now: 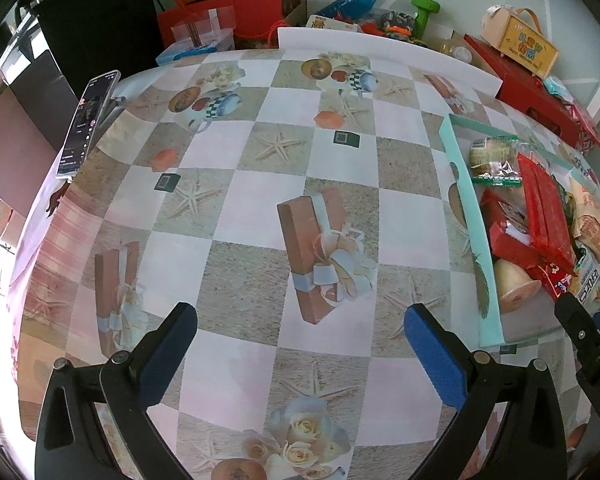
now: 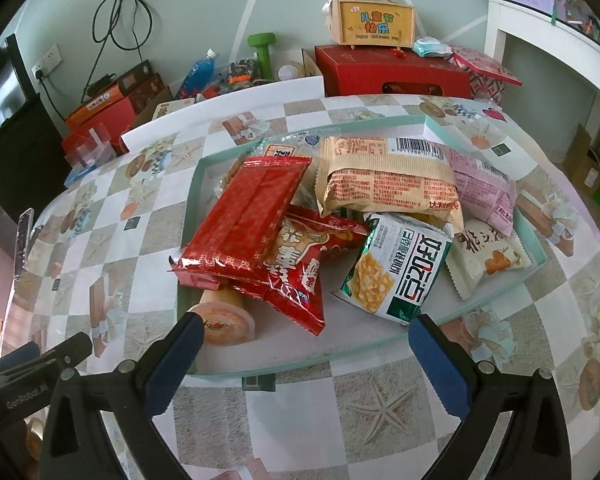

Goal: Organize snacks

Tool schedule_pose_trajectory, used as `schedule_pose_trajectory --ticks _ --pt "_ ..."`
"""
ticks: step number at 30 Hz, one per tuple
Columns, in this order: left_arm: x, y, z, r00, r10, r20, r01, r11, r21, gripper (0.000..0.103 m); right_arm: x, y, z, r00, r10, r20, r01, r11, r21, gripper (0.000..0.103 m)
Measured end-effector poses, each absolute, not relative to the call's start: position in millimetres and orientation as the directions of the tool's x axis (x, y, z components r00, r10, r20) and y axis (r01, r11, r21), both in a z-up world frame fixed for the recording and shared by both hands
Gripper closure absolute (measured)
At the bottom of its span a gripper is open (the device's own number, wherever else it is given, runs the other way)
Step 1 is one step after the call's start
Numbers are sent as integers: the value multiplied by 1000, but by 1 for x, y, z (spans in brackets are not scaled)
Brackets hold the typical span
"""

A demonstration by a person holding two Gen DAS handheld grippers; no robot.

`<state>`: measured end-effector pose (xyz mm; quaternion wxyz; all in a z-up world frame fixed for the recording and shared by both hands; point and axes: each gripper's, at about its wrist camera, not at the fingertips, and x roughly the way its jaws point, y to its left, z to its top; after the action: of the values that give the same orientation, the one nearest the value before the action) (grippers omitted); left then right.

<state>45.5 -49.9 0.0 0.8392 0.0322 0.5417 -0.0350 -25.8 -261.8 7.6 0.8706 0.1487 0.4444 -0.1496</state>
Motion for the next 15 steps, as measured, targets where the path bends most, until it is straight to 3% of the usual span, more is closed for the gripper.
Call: schedule_pose_trajectory --ticks 15 --pt "47 -50 -2 404 -25 -914 97 995 15 0 -24 -261 6 555 -129 -822 390 913 120 0"
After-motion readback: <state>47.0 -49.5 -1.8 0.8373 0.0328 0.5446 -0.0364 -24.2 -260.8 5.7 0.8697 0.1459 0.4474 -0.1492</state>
